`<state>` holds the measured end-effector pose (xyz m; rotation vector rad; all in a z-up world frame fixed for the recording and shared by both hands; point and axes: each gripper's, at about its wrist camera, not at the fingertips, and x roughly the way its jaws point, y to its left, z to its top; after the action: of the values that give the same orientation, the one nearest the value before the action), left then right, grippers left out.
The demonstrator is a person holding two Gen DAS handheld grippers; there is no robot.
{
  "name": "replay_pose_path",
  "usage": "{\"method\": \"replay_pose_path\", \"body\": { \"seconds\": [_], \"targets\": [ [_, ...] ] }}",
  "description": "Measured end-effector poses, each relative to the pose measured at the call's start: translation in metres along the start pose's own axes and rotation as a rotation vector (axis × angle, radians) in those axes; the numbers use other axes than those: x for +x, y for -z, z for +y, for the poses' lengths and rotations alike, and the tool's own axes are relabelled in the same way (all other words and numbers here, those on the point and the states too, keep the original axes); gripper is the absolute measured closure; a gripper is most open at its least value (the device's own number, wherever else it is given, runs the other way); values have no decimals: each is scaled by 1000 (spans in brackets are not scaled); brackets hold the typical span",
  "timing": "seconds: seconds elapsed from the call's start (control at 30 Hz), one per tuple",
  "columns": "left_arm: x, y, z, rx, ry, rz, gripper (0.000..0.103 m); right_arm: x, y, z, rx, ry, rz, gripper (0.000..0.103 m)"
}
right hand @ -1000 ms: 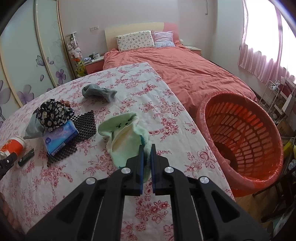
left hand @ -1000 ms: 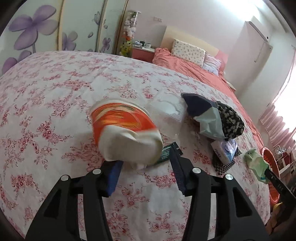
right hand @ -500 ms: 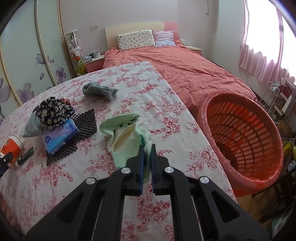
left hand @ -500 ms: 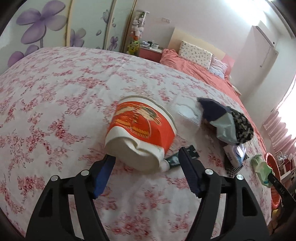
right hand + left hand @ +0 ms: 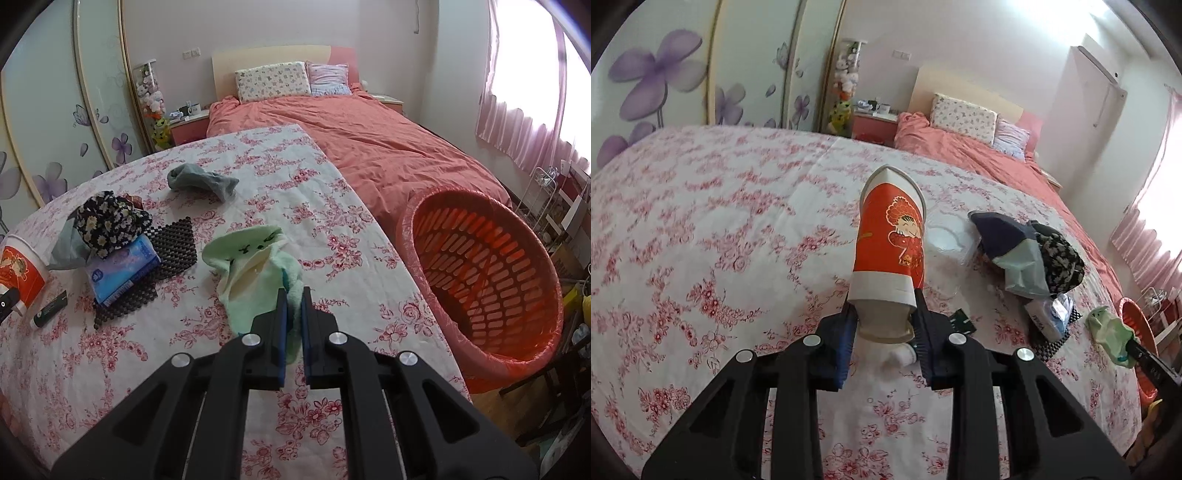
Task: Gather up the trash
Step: 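Grasp the orange paper cup with the left gripper and lift it, then carry cup and green cloth over the orange basket and open both grippers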
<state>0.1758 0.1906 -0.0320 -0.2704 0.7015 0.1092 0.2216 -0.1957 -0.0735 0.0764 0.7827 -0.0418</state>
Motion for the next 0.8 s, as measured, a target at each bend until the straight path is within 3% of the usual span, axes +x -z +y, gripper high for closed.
{"method": "replay_pose_path", "body": {
  "seconds": [0.4, 0.8],
  "targets": [
    [-32, -9, -31, 47, 62, -59, 74, -29, -5, -12, 18, -13, -70, 96],
    [-53, -10, -122, 165, 246, -60, 73, -80, -23, -54, 108, -9, -197, 96]
  ]
}}
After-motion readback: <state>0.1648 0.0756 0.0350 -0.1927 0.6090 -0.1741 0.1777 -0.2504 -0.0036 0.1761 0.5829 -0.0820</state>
